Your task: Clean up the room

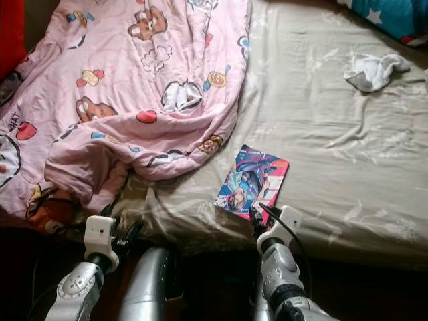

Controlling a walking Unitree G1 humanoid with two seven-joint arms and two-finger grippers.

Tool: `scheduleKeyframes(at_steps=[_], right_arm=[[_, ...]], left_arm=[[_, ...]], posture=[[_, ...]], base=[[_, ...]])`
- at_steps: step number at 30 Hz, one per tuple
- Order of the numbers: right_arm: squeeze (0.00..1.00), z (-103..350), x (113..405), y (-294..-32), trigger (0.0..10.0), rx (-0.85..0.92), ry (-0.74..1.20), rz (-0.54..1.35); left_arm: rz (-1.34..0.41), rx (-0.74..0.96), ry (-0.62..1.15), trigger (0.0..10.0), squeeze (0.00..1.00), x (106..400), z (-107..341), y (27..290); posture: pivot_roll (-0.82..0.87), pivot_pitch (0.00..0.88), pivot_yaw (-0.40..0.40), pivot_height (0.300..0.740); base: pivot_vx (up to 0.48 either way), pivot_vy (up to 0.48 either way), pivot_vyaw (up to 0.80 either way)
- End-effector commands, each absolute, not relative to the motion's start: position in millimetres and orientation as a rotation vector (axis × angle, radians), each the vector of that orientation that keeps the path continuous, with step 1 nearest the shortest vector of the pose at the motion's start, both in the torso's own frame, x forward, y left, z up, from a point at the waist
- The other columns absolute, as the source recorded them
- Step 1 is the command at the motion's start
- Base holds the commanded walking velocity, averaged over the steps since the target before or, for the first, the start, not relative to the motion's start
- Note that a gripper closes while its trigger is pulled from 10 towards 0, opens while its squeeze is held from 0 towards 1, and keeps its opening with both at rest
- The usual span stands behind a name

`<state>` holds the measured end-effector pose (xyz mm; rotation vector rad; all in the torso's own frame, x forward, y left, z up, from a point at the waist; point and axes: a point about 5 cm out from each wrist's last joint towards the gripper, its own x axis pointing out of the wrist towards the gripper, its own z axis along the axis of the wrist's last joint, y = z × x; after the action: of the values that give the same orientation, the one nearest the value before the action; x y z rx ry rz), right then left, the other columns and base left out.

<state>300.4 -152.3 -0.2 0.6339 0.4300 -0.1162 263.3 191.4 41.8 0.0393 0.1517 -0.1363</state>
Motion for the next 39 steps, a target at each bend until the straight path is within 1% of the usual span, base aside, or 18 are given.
scheduleKeyframes(at_steps=[1,2,5,10,14,18,21,26,28,32,37,39], right_arm=[[0.00,-21,281,-146,10.0,0.720,0.521,-0.143],[0.00,-22,279,-143,10.0,0.792,0.521,-0.138],[0.00,-23,277,-137,10.0,0.855,0.526,-0.093],[0.00,-22,276,-131,10.0,0.874,0.521,-0.020],[0.00,-18,281,-135,10.0,0.903,0.476,-0.029],[0.00,-9,290,-145,10.0,0.943,0.380,-0.072],[0.00,-11,287,-151,10.0,0.932,0.370,-0.118],[0.00,-26,268,-158,10.0,0.883,0.409,-0.179],[0.00,-34,257,-158,10.0,0.861,0.427,-0.167],[0.00,-40,247,-157,10.0,0.836,0.428,-0.144],[0.00,-41,241,-158,10.0,0.811,0.409,-0.130],[0.00,-37,244,-160,10.0,0.817,0.364,-0.127]], left_arm=[[-0.125,0.050,0.195,10.0,0.00,254,34,197],[-0.125,0.050,0.196,10.0,0.00,253,34,197],[-0.124,0.052,0.199,10.0,0.00,250,34,198],[-0.118,0.058,0.209,10.0,0.00,245,34,201],[-0.115,0.059,0.213,10.0,0.00,242,34,202],[-0.114,0.060,0.222,10.0,0.00,241,33,202],[-0.115,0.059,0.225,10.0,0.00,241,33,202],[-0.115,0.058,0.225,10.0,0.00,246,33,202],[-0.116,0.059,0.226,10.0,0.00,249,33,202],[-0.119,0.058,0.227,10.0,0.00,252,33,200],[-0.126,0.054,0.225,10.0,0.00,257,32,197],[-0.130,0.053,0.222,10.0,0.00,260,32,195]], posture=[[0.11,0.346,0.122,0.601],[0.11,0.349,0.124,0.601],[0.12,0.353,0.126,0.601],[0.13,0.368,0.130,0.601],[0.13,0.377,0.131,0.601],[0.13,0.377,0.131,0.601],[0.13,0.375,0.131,0.601],[0.11,0.363,0.129,0.601],[0.09,0.353,0.128,0.601],[0.08,0.342,0.126,0.601],[0.06,0.324,0.124,0.601],[0.06,0.308,0.121,0.601]], base=[[0.000,0.000,0.00],[0.000,0.000,0.00],[0.000,0.000,0.00],[0.000,0.000,0.00],[0.000,0.000,0.00],[0.000,0.000,0.00],[0.000,0.000,0.00],[0.000,0.000,0.00],[0.000,0.000,0.00],[0.000,0.000,0.00],[0.000,0.000,0.00],[0.000,0.000,0.00]])
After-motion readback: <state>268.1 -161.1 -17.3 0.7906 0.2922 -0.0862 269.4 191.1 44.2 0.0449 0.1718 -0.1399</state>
